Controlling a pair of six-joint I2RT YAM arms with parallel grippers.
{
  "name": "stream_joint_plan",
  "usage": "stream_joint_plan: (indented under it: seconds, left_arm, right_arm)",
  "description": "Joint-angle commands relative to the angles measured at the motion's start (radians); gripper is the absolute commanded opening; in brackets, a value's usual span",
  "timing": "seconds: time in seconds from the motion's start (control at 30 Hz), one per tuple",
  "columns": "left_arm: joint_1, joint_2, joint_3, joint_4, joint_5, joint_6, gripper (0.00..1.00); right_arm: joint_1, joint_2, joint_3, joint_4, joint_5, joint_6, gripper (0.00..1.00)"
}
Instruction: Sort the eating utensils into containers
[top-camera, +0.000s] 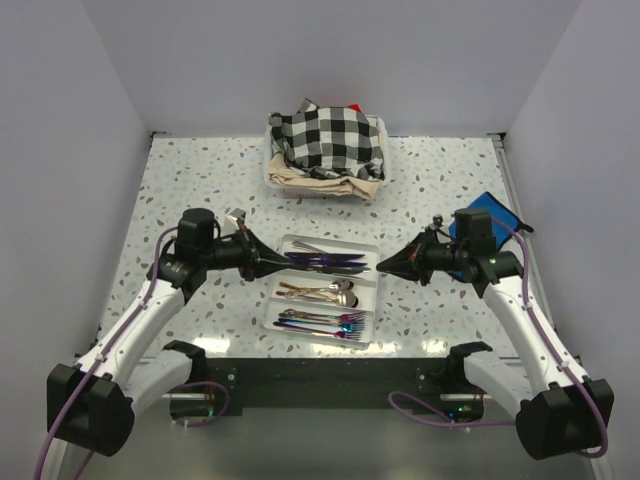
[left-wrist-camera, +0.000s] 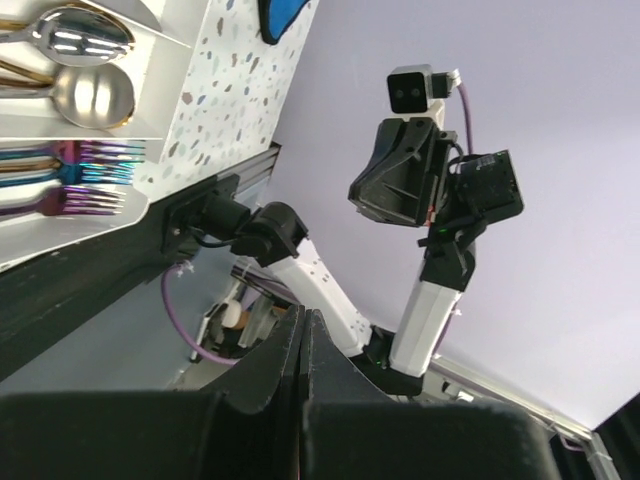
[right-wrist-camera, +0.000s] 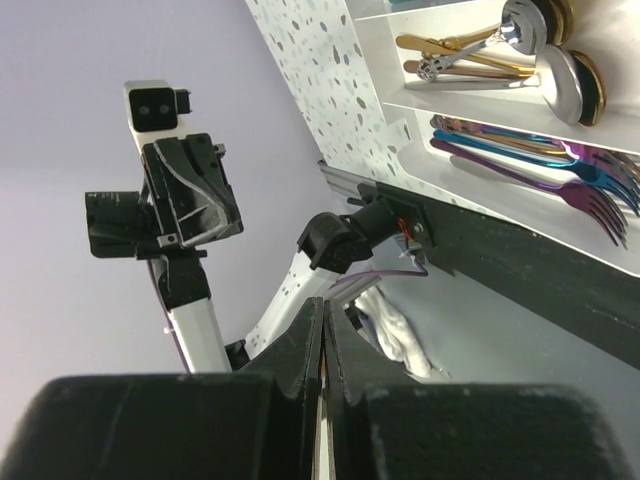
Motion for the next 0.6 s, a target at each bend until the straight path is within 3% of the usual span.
stream_joint_plan:
  seconds: [0.0, 0.17, 0.57]
  left_arm:
    - [-0.004, -0.053, 0.008, 0.062, 0.019, -0.135, 0.00]
    - [-0.004, -0.058, -0.010, 0.076, 0.010, -0.212, 0.00]
    - [-0.004, -0.052, -0.007, 0.158, 0.019, -0.215, 0.00]
  right_arm:
    - [0.003, -0.002, 0.002, 0.035, -0.044, 0.040, 0.00]
    - [0.003, 0.010, 0.003, 0.038, -0.039, 0.030, 0.00]
    - [0.003, 0.012, -0.003, 0.058, -0.049, 0.025, 0.00]
